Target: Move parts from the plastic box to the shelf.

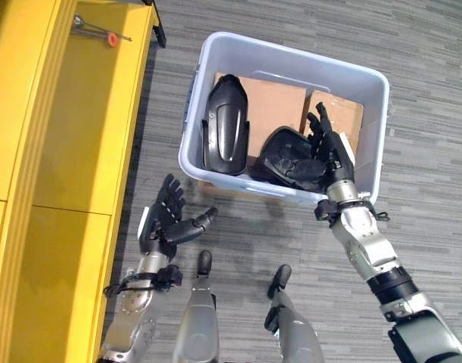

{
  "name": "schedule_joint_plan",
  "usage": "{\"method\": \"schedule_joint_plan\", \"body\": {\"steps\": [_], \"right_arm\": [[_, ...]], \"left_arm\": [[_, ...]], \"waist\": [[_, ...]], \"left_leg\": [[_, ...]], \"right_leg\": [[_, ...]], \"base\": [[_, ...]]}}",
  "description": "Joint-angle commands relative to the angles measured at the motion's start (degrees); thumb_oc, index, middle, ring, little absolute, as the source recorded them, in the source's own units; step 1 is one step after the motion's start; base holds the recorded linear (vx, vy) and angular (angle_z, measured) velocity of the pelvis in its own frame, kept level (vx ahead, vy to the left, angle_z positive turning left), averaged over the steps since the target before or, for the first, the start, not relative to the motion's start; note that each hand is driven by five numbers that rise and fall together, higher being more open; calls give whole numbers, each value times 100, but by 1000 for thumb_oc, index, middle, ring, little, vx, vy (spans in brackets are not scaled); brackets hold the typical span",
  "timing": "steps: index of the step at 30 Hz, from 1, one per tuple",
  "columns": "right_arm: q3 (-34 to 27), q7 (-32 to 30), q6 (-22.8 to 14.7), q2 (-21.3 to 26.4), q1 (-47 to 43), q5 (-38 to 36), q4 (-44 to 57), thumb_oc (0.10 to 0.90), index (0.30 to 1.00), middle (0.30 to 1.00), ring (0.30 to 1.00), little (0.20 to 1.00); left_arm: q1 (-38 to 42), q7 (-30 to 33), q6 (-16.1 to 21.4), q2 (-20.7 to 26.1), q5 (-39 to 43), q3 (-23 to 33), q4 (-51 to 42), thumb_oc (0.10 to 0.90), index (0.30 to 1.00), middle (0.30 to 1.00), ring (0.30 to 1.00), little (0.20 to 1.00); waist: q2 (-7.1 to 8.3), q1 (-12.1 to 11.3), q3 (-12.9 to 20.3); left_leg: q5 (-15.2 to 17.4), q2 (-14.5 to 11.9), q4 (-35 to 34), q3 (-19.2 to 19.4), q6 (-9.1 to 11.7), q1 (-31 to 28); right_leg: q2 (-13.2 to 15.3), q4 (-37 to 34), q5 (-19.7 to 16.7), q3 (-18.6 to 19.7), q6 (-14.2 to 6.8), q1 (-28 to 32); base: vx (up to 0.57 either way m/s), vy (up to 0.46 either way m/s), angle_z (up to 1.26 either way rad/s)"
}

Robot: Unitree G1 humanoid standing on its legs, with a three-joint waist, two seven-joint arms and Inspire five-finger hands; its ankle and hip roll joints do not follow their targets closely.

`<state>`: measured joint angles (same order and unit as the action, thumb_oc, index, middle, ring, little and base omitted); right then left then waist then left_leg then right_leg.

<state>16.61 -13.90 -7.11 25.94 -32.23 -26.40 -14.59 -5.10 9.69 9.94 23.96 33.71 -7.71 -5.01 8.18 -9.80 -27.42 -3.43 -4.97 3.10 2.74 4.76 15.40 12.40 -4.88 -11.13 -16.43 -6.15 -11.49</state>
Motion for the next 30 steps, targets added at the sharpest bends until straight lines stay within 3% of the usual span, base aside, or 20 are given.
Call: {"method": "schedule_joint_plan", "body": {"steps": [1,11,30], "right_arm": [[-342,-225,-480,536,-786,383,139,900,1000,1000,1000,1000],[-486,-424,-472,1217,-1125,672,-585,900,1000,1000,1000,1000],[-22,-228,-292,1415,-1738,788,-2353,900,1000,1000,1000,1000]], "left_arm": [[0,-54,529,341,109,-2,-862,900,1000,1000,1000,1000],[71,-61,623,347,159,-87,-802,900,1000,1000,1000,1000],[351,-8,725,268,105,-254,-624,900,1000,1000,1000,1000]], "waist": [[-6,-26,232],[-121,12,50],[-379,-35,-211]], "left_leg": [[-33,103,11,-79,-309,148],[-64,110,44,-107,-284,269],[-114,112,130,-156,-242,555]], "right_leg": [[554,523,87,-235,-509,264],[562,573,103,-222,-503,139],[566,615,137,-271,-489,-59]], "base": [[0,0,0],[0,0,0],[1,-2,0]]}}
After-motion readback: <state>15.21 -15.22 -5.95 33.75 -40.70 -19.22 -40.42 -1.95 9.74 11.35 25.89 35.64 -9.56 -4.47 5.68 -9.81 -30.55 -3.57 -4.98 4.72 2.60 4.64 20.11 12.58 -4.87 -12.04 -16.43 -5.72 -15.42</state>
